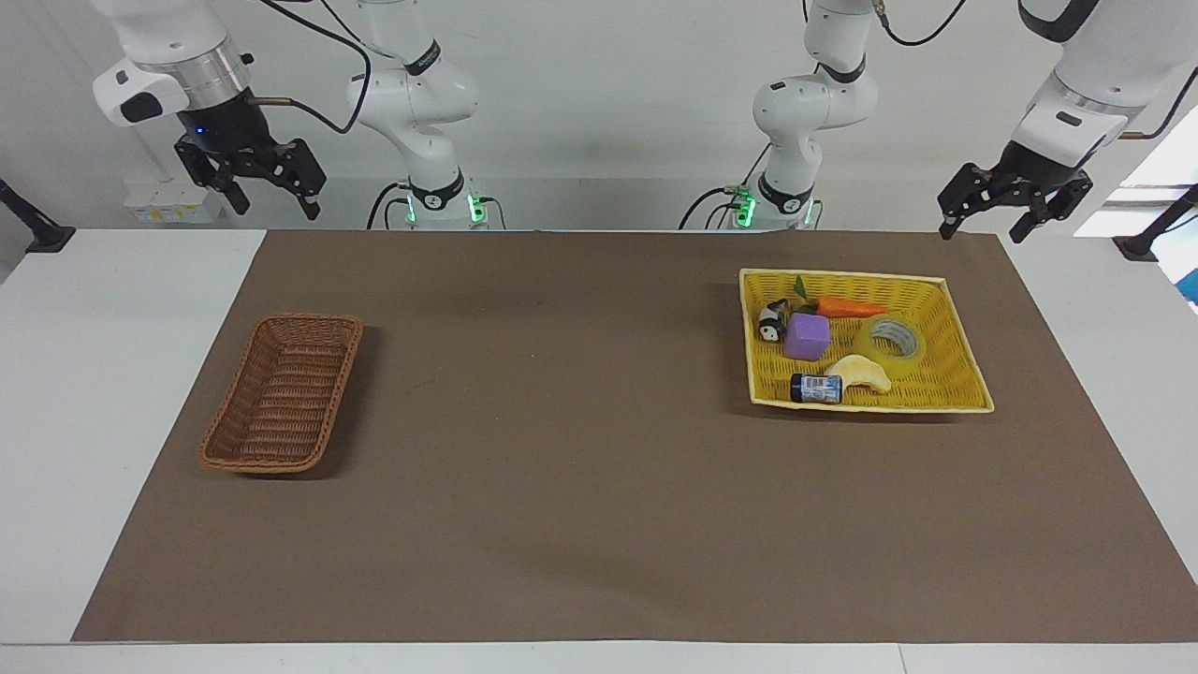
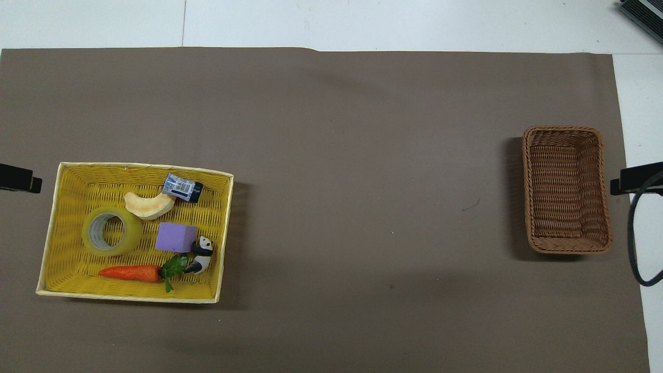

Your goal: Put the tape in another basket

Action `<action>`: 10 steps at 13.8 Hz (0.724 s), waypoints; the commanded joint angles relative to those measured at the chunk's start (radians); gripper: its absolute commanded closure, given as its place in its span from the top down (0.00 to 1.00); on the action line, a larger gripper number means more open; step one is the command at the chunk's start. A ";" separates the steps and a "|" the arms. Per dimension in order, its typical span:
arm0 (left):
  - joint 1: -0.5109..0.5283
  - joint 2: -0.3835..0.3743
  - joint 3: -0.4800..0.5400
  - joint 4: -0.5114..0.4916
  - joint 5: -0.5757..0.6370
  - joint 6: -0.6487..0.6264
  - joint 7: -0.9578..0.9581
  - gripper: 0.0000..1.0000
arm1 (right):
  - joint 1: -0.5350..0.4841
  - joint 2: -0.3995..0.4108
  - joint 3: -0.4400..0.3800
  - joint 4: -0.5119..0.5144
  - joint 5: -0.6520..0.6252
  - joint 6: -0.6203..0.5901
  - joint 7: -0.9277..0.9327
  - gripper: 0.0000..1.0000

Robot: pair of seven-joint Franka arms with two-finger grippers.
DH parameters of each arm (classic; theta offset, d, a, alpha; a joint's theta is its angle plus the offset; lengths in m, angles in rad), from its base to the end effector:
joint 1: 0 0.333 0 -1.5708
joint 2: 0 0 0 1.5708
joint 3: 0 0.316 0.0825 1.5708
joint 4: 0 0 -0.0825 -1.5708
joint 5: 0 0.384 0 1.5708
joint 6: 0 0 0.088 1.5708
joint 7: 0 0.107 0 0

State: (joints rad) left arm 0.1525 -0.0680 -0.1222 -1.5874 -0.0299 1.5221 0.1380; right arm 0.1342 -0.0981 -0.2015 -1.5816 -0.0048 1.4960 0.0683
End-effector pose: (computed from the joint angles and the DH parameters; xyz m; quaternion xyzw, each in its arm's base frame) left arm 0.5285 0.0102 0.6490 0.9985 -0.0544 0.0020 0.0107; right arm 0.5149 -0.0413 0.6642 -0.9977 0.0675 -0.0053 0.0074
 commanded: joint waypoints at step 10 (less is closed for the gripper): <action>0.010 -0.029 -0.002 -0.031 -0.005 0.000 0.011 1.00 | -0.015 -0.002 0.010 0.008 0.025 -0.011 -0.025 1.00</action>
State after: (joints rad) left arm 0.1525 -0.0686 -0.1222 -1.5885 -0.0299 1.5218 0.1380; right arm 0.1364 -0.0981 -0.2000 -1.5810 -0.0048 1.4960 0.0683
